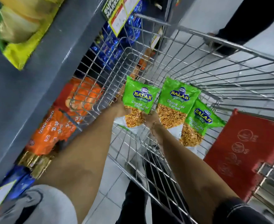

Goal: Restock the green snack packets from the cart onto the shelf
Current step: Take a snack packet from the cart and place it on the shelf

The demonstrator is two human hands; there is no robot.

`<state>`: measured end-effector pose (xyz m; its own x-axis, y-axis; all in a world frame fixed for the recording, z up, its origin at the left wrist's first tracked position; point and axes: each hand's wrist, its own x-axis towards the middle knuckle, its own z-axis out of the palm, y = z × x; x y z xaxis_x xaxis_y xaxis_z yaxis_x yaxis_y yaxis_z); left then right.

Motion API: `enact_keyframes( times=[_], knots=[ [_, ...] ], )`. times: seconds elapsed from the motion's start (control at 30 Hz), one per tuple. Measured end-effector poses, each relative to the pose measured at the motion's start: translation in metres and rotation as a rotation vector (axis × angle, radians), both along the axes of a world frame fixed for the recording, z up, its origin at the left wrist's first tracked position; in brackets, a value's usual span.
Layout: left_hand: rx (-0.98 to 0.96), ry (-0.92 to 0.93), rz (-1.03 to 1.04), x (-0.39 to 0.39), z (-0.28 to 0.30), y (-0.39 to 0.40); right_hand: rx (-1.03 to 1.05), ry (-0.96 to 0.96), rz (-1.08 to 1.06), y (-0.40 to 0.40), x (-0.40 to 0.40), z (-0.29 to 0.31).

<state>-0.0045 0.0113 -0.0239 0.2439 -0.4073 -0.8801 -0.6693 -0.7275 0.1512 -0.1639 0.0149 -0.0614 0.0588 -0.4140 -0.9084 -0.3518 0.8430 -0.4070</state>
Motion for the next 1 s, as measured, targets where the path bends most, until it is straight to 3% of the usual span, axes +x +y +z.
enact_keyframes(
  times=[0.17, 0.33, 0.57, 0.73, 0.87, 1.0],
  knots=[
    [-0.066, 0.041, 0.045, -0.002, 0.015, -0.008, -0.130, 0.080, 0.031, -0.006, -0.006, 0.002],
    [-0.255, 0.139, 0.123, -0.004, 0.052, -0.020, -0.251, 0.002, -0.112, -0.030, -0.023, 0.069],
    [-0.607, 0.076, 0.125, -0.006, 0.170, -0.025, -0.533, -0.077, -0.155, -0.051, -0.033, 0.169],
    [-0.954, 0.062, 0.349, 0.011, 0.246, 0.023, -0.716, -0.304, -0.124, -0.042, -0.016, 0.264],
    [-1.202, 0.028, 0.712, 0.029, 0.299, 0.084, -0.741, -0.490, -0.061, -0.011, 0.021, 0.324],
    [-1.308, -0.057, 0.852, 0.058, 0.340, 0.163, -0.808, -0.656, 0.127, 0.041, 0.073, 0.360]
  ],
)
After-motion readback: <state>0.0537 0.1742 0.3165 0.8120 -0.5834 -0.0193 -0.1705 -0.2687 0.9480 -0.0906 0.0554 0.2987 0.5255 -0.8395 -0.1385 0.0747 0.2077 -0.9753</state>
